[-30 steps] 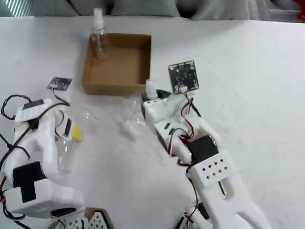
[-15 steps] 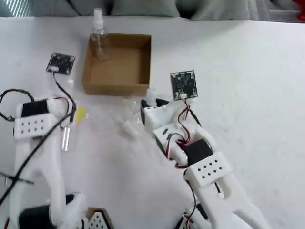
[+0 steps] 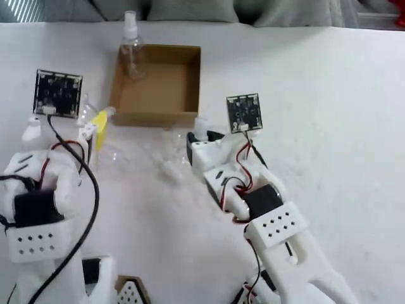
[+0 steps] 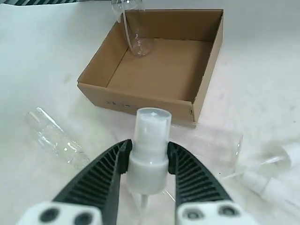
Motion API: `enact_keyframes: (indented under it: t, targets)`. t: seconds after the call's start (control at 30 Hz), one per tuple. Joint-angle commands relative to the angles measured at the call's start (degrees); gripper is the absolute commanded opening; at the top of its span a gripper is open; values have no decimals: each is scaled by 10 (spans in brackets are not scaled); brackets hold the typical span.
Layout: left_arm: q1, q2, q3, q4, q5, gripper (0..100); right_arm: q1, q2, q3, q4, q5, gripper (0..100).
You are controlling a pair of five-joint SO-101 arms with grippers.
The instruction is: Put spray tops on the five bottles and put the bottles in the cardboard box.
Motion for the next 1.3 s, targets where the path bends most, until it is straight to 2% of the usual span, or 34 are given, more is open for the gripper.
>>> enact_keyframes:
  t: [0.0, 0.2, 0.3, 0.47, 0.73, 0.93, 1.13, 1.27]
  targets:
    - [5, -64, 43, -101, 6, 196, 0, -12, -4, -14, 0, 17]
    - [7, -180, 181, -280, 6, 196, 0, -12, -4, -14, 0, 17]
    - [8, -224, 235, -343, 6, 195, 0, -12, -4, -14, 1, 17]
    - [8, -251, 289, -382, 9, 195, 0, -12, -4, -14, 2, 17]
    - [8, -254, 371, -458, 147, 194, 0, -12, -4, -12, 2, 17]
    - [8, -254, 448, -517, 162, 194, 0, -12, -7, -14, 2, 17]
    - [8, -254, 556, -638, 162, 194, -7, -12, -11, -126, 2, 17]
    - [7, -254, 556, -612, 164, 184, -45, -12, -11, -232, 3, 19]
